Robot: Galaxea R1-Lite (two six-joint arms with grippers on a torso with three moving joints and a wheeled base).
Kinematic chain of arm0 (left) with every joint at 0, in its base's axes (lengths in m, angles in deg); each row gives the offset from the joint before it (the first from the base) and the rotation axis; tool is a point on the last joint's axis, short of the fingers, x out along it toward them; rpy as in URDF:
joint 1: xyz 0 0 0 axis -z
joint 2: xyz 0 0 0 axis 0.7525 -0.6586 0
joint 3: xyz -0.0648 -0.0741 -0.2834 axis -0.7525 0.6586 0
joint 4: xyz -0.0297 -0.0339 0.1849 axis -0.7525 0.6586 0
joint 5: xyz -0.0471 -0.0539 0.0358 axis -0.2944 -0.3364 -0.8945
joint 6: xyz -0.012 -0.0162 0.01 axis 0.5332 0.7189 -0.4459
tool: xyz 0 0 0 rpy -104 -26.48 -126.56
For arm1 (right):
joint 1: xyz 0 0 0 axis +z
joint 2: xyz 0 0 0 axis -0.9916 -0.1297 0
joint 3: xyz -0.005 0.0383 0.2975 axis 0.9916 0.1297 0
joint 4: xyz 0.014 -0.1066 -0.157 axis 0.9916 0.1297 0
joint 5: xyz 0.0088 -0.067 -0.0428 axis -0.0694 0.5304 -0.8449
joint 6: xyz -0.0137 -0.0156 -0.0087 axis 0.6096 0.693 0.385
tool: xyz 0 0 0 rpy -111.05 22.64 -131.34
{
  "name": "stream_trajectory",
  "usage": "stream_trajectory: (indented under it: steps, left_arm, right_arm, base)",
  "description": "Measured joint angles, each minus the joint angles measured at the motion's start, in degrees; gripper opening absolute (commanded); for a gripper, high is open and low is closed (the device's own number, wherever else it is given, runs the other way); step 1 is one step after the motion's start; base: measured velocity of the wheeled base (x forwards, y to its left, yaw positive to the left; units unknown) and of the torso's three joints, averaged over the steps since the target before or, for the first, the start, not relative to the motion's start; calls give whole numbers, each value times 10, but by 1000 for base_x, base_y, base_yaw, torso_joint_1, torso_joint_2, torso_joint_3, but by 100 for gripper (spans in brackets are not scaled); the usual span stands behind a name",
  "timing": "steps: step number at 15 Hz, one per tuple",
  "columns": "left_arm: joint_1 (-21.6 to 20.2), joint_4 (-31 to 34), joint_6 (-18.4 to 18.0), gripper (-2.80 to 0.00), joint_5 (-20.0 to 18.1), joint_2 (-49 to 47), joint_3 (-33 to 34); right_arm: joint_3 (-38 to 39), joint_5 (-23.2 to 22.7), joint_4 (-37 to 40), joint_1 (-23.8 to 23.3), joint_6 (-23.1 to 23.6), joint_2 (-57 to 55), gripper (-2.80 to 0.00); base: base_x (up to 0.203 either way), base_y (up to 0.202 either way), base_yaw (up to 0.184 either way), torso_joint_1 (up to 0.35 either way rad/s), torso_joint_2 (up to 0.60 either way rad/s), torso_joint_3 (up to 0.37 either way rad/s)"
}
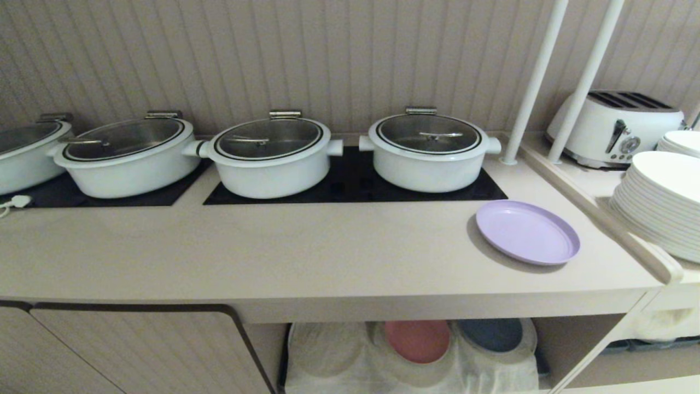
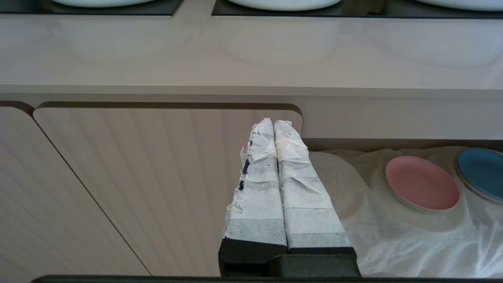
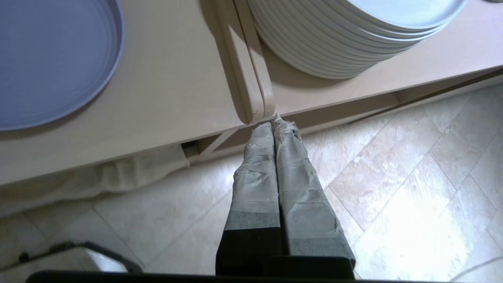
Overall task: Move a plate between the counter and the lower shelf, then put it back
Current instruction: Pick up the plate
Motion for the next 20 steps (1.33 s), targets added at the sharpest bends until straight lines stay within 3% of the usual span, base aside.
stream_trajectory:
  steps: [5, 11, 16, 20]
  left_arm:
    - [0, 0, 0, -280, 0, 0, 0]
    - [0, 0, 0, -280, 0, 0, 0]
    - [0, 0, 0, -280, 0, 0, 0]
    - [0, 0, 0, -280, 0, 0, 0]
  right_arm:
    - [-166, -10, 175, 0, -6, -101, -280]
    - [-398, -116, 364, 2, -54, -246, -280]
    - [-476, -239, 364, 3, -92, -340, -280]
    - [-485, -245, 281, 15, -77, -392, -280]
  base:
    - [0, 0, 0, 0, 0, 0]
    - [0, 0, 0, 0, 0, 0]
    - [0, 0, 0, 0, 0, 0]
    - [0, 0, 0, 0, 0, 0]
